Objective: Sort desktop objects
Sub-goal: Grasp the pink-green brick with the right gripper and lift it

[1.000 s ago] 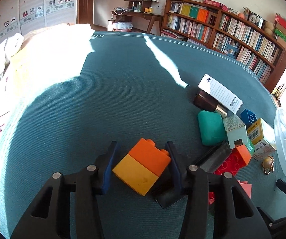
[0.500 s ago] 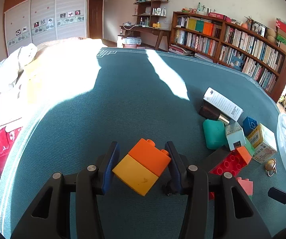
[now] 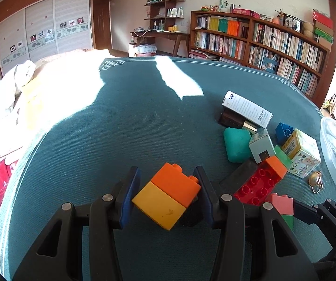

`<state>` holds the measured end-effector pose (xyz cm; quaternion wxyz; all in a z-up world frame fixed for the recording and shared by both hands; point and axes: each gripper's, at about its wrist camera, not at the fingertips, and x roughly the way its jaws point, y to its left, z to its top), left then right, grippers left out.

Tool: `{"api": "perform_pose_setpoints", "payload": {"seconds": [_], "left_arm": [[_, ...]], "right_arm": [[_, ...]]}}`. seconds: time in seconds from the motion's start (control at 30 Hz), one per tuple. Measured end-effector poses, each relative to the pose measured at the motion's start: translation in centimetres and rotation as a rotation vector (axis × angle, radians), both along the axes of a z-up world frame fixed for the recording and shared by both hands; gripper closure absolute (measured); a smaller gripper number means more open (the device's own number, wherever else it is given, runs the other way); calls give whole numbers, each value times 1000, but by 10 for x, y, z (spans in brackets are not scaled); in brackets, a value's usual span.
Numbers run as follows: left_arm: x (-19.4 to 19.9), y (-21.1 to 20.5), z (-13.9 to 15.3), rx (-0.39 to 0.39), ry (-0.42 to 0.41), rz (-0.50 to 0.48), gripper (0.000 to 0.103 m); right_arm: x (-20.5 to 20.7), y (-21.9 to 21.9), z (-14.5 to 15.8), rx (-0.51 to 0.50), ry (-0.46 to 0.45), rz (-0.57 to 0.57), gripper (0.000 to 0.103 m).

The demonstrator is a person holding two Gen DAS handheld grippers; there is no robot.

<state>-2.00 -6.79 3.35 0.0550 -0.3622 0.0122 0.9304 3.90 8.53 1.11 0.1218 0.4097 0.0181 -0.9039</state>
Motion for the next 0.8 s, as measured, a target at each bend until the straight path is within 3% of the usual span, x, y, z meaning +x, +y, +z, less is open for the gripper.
{"api": "perform_pose_setpoints", "payload": {"seconds": [0.07,0.47,0.8], "left_arm": [[6,7,-3,-5,4,2,52],[19,17,-2,-10,24,10,52],[46,48,15,-58,92,-36,52]], "right_arm": [[3,0,0,6,15,-8,51],[16,17,6,-111,11,-63,52],[35,40,15,-119,21,-111,52]]}}
